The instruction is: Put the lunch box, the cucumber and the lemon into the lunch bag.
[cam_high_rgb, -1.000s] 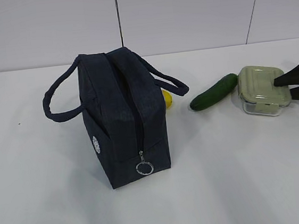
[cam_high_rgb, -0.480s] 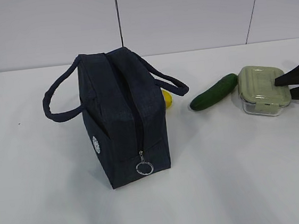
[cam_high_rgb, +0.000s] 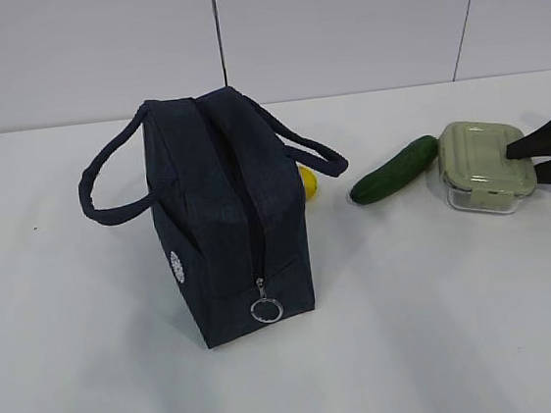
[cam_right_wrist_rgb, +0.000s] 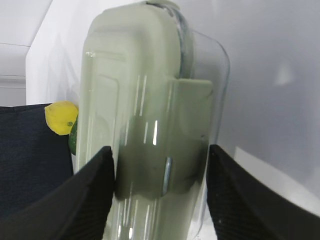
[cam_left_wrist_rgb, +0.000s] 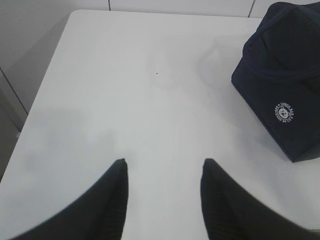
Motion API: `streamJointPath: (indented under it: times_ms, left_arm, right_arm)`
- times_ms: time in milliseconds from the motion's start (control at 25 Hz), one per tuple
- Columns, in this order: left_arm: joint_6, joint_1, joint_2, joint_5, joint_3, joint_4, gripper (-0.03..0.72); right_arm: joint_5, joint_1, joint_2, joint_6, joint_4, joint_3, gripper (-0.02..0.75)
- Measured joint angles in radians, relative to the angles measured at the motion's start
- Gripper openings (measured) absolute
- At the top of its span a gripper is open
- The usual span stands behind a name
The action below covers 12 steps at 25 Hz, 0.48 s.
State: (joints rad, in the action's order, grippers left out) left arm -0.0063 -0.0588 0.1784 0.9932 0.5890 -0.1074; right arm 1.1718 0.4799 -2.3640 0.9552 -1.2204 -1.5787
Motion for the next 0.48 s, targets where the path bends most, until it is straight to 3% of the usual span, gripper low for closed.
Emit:
streamJointPath:
  times_ms: [480]
  left_arm:
    - [0.0, 0.0, 0.0, 0.0, 0.0, 0.002, 0.343]
  right_arm:
    - [0.002, 0.0, 0.0, -0.002, 0.001, -0.002, 0.384]
